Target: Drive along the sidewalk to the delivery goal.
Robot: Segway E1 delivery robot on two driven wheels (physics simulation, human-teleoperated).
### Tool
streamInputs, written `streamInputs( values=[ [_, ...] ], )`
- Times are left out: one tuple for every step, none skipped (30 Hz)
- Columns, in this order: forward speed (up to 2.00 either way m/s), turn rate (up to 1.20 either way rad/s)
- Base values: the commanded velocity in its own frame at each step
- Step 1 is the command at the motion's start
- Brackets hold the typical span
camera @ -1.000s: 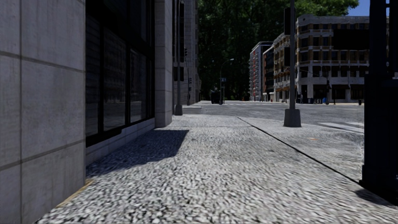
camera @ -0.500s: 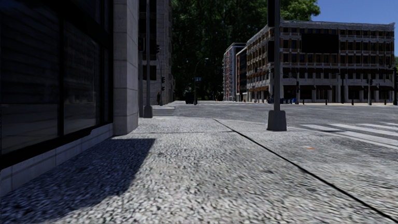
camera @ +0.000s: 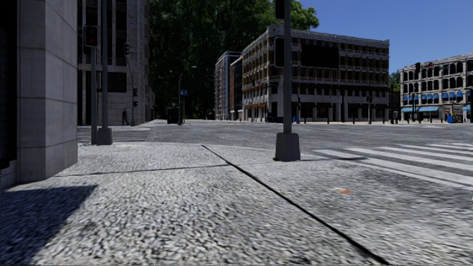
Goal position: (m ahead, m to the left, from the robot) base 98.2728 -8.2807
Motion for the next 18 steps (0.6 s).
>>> streamInputs(
  values=[
    [2.00,-0.55],
    [2.00,-0.55],
    [2.00,-0.55],
    [2.00,-0.55],
    [2.00,-0.55],
    [2.00,-0.55],
    [2.00,-0.55],
    [2.00,-0.55],
    [2.00,-0.55],
    [2.00,-0.55],
    [2.00,-0.55],
    [2.00,-0.55],
    [2.00,-0.55],
    [2.00,-0.55],
    [2.00,-0.55],
    [2.00,-0.55],
    [2.00,-0.55],
    [2.00,-0.55]
  ],
)
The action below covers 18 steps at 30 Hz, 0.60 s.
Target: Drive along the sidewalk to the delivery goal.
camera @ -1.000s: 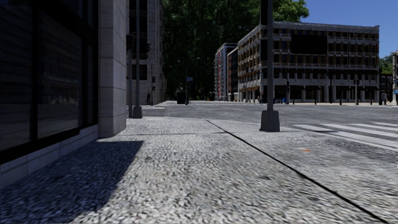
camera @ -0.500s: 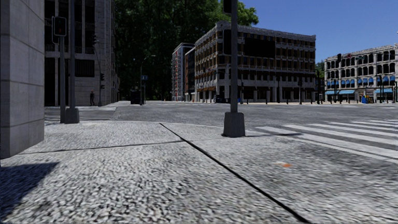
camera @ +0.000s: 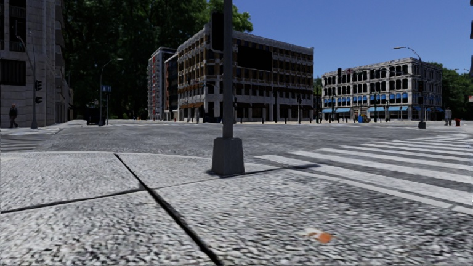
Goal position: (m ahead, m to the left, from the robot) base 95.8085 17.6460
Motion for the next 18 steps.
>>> streamInputs(
  values=[
    [2.00,-0.55],
    [2.00,-0.55],
    [2.00,-0.55],
    [2.00,-0.55],
    [2.00,-0.55],
    [2.00,-0.55],
    [2.00,-0.55],
    [2.00,-0.55],
    [2.00,-0.55],
    [2.00,-0.55],
    [2.00,-0.55],
    [2.00,-0.55],
    [2.00,-0.55],
    [2.00,-0.55],
    [2.00,-0.55],
    [2.00,-0.55],
    [2.00,-0.55],
    [2.00,-0.55]
  ],
)
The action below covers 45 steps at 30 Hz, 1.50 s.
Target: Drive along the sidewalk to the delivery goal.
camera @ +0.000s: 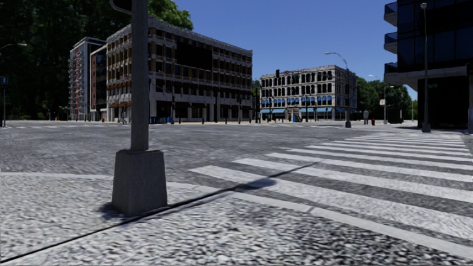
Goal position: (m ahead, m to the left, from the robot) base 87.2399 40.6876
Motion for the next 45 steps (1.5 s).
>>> streamInputs(
  values=[
    [2.00,-0.55],
    [2.00,-0.55],
    [2.00,-0.55],
    [2.00,-0.55],
    [2.00,-0.55],
    [2.00,-0.55],
    [2.00,-0.55],
    [2.00,-0.55],
    [2.00,-0.55],
    [2.00,-0.55],
    [2.00,-0.55],
    [2.00,-0.55],
    [1.98,-0.55],
    [1.90,-0.55],
    [1.77,-0.55],
    [1.64,-0.55],
    [1.60,-0.55],
    [1.60,-0.55],
    [1.59,-0.55],
    [1.59,-0.55],
    [1.58,-0.55],
    [1.58,-0.55],
    [1.58,-0.55],
    [1.58,-0.55],
    [1.58,-0.55],
    [1.58,-0.55],
    [1.58,-0.55],
    [1.58,-0.55],
    [1.58,-0.55],
    [1.58,-0.55],
    [1.58,-0.55],
    [1.58,-0.55],
    [1.58,-0.55],
    [1.58,-0.55],
    [1.58,-0.55],
    [1.58,-0.55],
    [1.58,-0.54],
    [1.58,-0.49],
    [1.58,-0.47],
    [1.58,-0.45],
    [1.58,-0.44],
    [1.58,-0.43],
    [1.58,-0.42],
    [1.58,-0.41],
    [1.58,-0.41]
  ],
)
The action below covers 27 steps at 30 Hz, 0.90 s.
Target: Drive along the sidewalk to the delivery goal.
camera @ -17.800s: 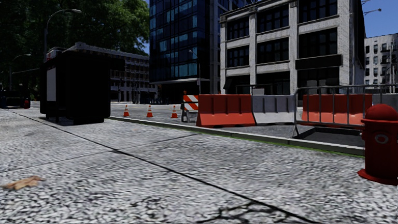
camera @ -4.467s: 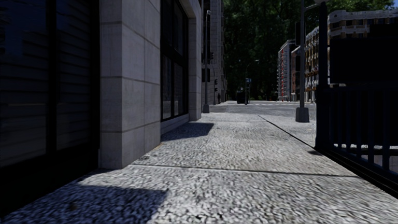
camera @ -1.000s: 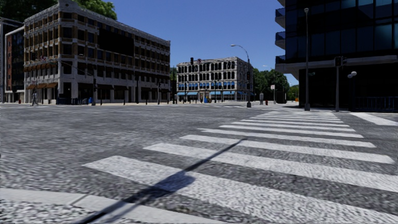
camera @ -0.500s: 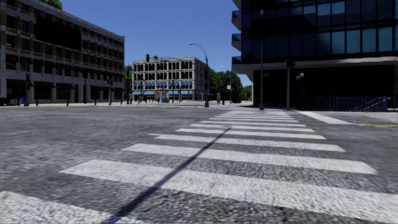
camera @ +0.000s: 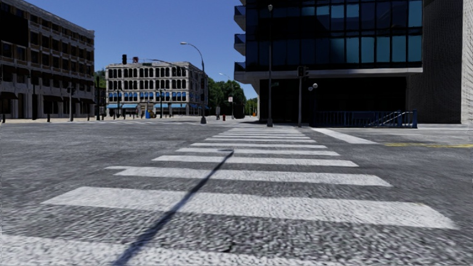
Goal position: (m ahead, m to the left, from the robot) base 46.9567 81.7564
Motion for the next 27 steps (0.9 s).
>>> streamInputs(
  values=[
    [1.58,-0.33],
    [1.58,-0.15],
    [1.58,0.00],
    [1.58,0.00],
    [1.58,0.00],
    [1.59,0.00],
    [1.59,0.00],
    [1.59,0.00],
    [1.59,0.00],
    [1.59,0.00],
    [1.59,0.00],
    [1.59,0.00],
    [1.59,0.00],
    [1.59,0.00],
    [1.59,0.00],
    [1.59,0.00],
    [1.59,0.00],
    [2.00,0.00],
    [2.00,0.00],
    [2.00,0.00],
    [2.00,0.00],
    [2.00,0.00],
    [2.00,0.00],
    [2.00,0.00],
    [2.00,0.00],
    [2.00,0.00],
    [2.00,0.00]
  ],
)
